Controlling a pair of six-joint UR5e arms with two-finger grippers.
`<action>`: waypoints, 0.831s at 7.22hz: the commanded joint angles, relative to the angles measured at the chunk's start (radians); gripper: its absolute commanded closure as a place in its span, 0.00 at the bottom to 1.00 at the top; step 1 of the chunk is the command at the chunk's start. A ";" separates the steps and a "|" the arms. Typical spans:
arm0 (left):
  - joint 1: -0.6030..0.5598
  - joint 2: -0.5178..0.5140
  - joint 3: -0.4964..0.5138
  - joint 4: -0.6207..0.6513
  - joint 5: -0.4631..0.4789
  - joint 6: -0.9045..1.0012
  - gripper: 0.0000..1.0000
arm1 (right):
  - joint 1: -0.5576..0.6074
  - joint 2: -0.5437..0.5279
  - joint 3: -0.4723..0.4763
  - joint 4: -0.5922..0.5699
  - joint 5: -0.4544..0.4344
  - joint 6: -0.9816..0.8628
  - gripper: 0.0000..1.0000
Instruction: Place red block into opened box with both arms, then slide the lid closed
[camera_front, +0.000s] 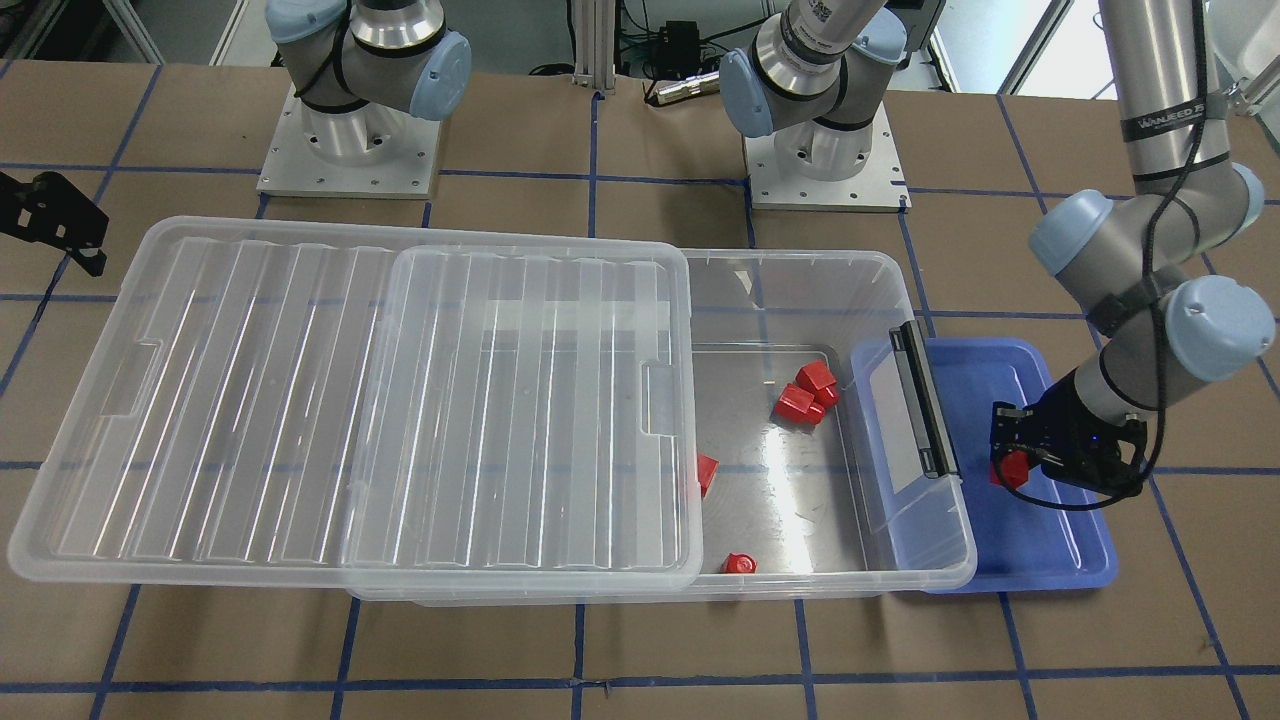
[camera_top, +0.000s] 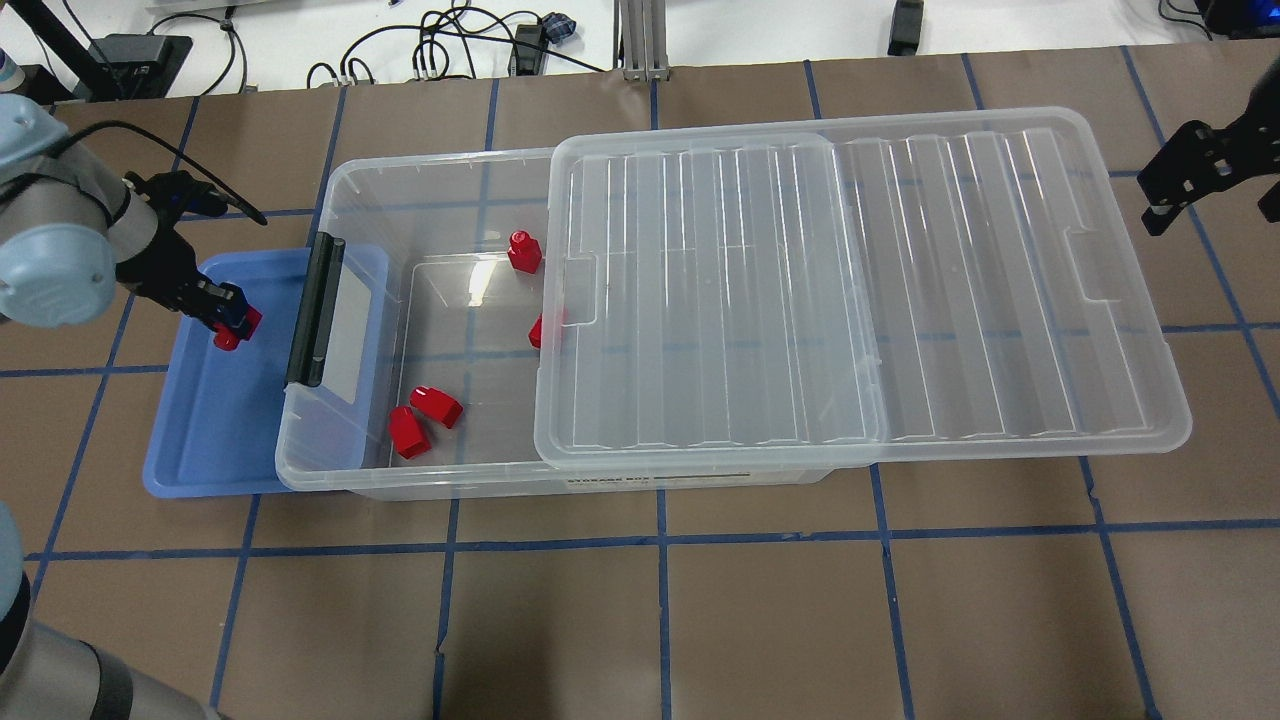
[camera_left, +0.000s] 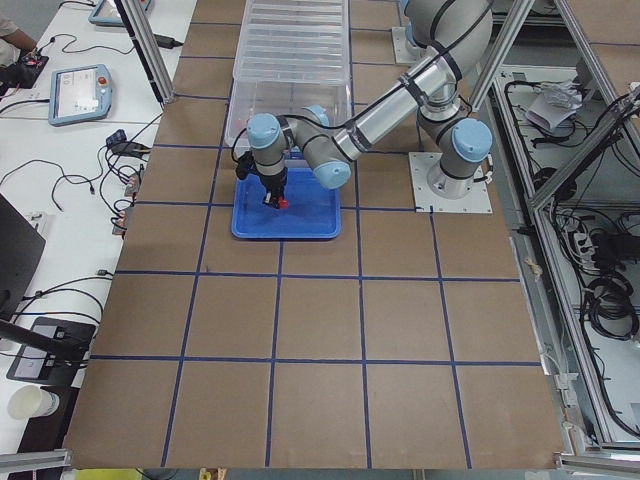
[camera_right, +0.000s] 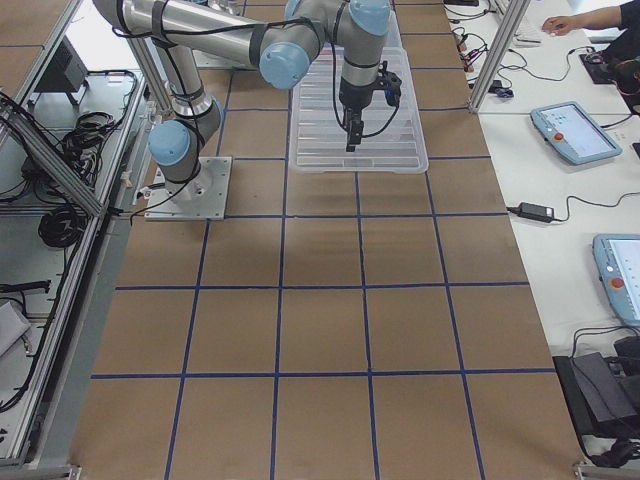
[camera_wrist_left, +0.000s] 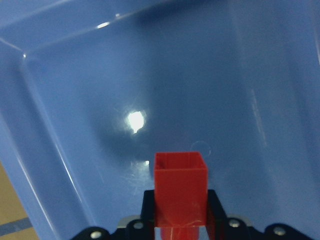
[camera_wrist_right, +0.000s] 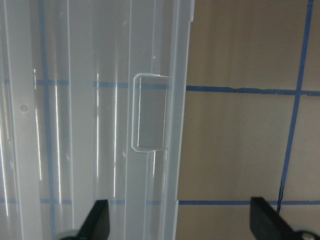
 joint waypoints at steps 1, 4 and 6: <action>-0.077 0.045 0.147 -0.206 0.004 -0.086 0.99 | 0.000 0.001 0.000 0.000 0.000 0.000 0.00; -0.224 0.083 0.317 -0.402 0.054 -0.278 0.99 | -0.001 -0.001 0.000 0.007 0.000 0.003 0.00; -0.348 0.076 0.351 -0.463 0.076 -0.444 0.99 | 0.000 -0.001 0.002 0.008 0.000 0.002 0.00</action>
